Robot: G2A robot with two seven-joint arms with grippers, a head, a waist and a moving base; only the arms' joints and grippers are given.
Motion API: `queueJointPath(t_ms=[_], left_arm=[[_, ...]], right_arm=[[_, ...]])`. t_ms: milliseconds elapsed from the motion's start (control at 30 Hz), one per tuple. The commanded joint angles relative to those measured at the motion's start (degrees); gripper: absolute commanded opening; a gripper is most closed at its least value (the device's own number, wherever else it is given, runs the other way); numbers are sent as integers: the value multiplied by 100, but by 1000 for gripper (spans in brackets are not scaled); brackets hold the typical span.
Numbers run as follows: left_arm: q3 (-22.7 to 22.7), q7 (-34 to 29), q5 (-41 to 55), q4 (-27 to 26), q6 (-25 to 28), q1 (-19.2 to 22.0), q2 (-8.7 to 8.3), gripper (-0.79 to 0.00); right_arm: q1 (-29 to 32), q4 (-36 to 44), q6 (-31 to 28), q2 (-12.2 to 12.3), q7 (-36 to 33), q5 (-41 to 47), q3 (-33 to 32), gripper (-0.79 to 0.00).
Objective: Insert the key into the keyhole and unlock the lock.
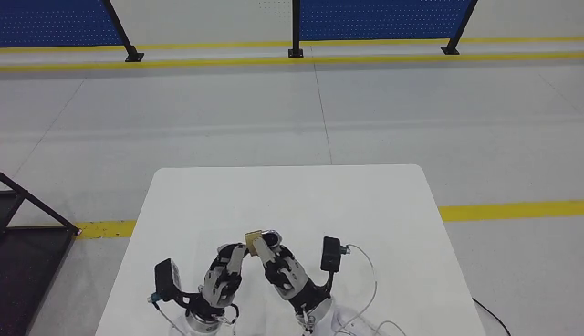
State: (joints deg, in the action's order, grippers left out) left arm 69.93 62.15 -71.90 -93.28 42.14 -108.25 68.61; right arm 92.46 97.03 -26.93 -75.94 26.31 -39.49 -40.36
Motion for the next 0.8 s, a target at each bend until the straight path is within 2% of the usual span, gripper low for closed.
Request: queueJointPath(t_ms=[0,433,767], left_arm=[[-47,197,-187,54,-197,44,-17,-785],[-318,1622,-1325,722,-1622,445,-170,-785],[-405,1994,-1602,1048,-2062,638,-182,-785]], right_arm=[[10,7,2,-1,-10,8,-10,-785],[75,57,50,-8,-157,77,-64,-785],[98,62,102,-21,-261,92,-92,-785]])
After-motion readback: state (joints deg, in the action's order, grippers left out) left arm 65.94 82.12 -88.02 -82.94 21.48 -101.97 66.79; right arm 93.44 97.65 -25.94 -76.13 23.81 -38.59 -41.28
